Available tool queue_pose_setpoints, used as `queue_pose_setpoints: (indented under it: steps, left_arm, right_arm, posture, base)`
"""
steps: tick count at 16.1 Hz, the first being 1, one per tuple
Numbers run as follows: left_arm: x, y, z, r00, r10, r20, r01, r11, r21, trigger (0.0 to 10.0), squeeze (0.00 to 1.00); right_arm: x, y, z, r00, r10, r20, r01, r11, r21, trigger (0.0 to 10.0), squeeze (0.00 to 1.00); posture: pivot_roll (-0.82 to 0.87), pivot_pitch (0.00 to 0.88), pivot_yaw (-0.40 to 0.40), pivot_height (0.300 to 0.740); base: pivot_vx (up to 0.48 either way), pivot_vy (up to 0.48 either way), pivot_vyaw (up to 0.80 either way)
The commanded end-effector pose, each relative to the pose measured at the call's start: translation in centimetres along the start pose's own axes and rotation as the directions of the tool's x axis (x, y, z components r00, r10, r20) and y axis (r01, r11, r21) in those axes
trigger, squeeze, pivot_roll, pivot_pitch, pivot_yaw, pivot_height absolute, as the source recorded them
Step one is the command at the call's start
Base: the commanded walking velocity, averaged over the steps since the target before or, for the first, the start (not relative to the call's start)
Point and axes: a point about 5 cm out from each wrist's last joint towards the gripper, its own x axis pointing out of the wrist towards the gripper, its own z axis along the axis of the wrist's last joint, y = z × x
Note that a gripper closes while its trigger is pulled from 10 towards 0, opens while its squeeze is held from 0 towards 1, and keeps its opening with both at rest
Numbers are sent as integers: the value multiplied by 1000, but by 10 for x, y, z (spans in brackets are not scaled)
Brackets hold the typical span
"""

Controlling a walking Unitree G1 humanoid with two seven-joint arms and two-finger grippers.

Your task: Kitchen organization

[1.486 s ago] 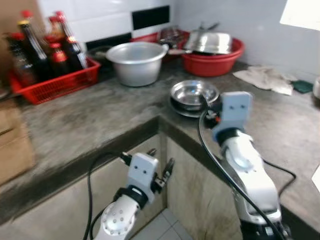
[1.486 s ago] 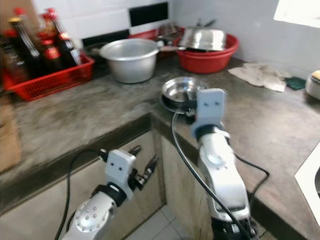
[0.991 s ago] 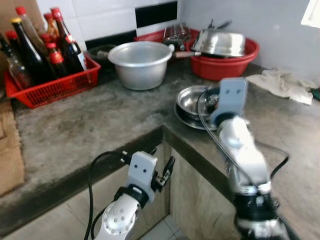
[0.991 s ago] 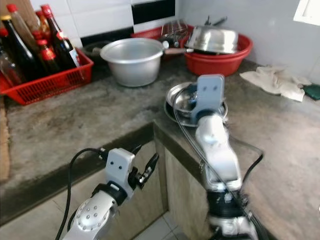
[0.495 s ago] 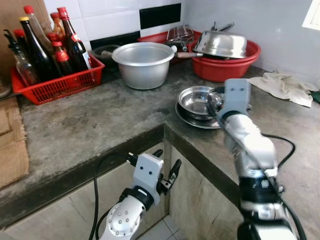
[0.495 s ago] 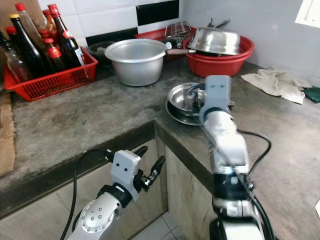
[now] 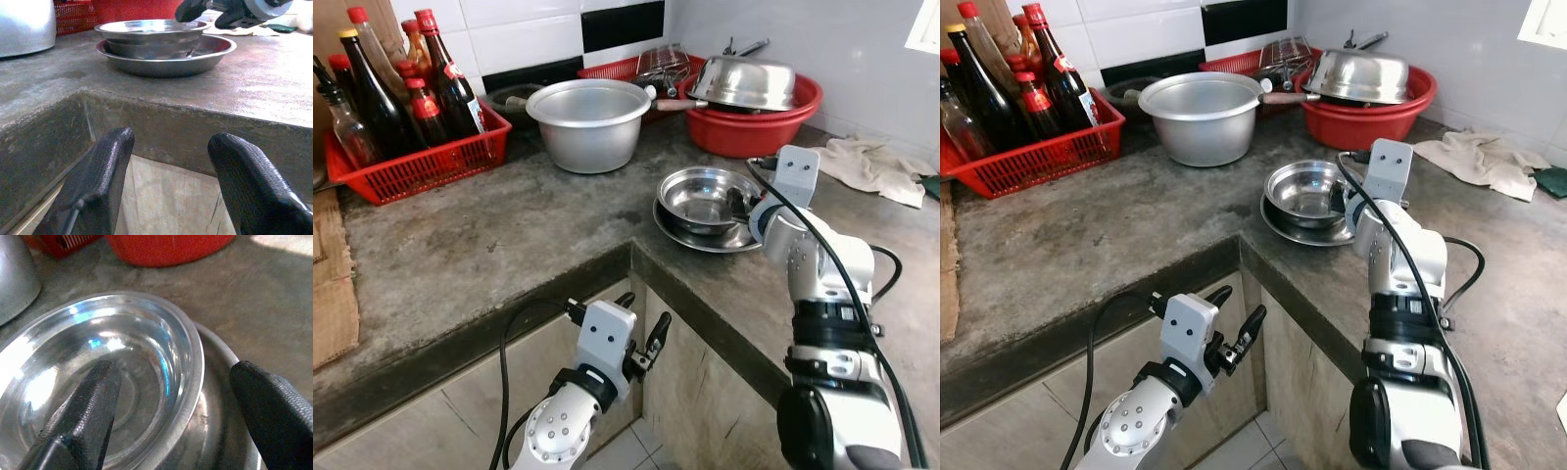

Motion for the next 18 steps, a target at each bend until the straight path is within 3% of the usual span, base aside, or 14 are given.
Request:
queue_pose_setpoints:
  steps: [1, 5, 8, 13, 14, 15, 18]
  left_arm:
    - [-1, 1, 1, 1000, 14, 3, -14, 1000, 8, 10000, 0]
    - [0, 1, 2, 1000, 17, 5, -18, 1000, 8, 10000, 0]
    - [0, 0, 2, 1000, 20, 7, -20, 1000, 7, 10000, 0]
    - [0, 0, 2, 1000, 25, 8, -25, 1000, 4, 10000, 0]
    - [0, 0, 2, 1000, 25, 7, -25, 1000, 4, 10000, 0]
    - [0, 0, 2, 1000, 25, 7, -25, 1000, 5, 10000, 0]
    - [0, 1, 2, 1000, 31, 6, -31, 1000, 6, 10000, 0]
  right_arm:
    - [0, 4, 8, 1000, 25, -13, -25, 1000, 6, 10000, 0]
    - [2, 9, 8, 997, 61, -36, -61, 998, 9, 10000, 0]
    - [6, 10, -3, 989, 76, -130, -73, 997, 27, 10000, 0]
    - [13, 11, -14, 959, 127, -254, -96, 987, 129, 10000, 0]
    - [14, 11, -13, 956, 128, -263, -92, 985, 145, 6706, 0]
    - [15, 11, -12, 956, 131, -262, -91, 983, 161, 0, 0]
    - [18, 8, -9, 958, 116, -262, -49, 968, 247, 0, 0]
  posture:
    - [-14, 71, -13, 740]
    - [-14, 73, -17, 740]
    - [-15, 76, -20, 740]
    - [-17, 78, -20, 740]
    - [-16, 83, -24, 740]
    - [-16, 83, -24, 740]
    - [-16, 84, -25, 740]
  base:
    - [0, 0, 0]
    - [0, 0, 0]
    - [0, 0, 0]
    - [0, 0, 0]
    - [0, 0, 0]
    - [0, 0, 0]
    - [0, 0, 0]
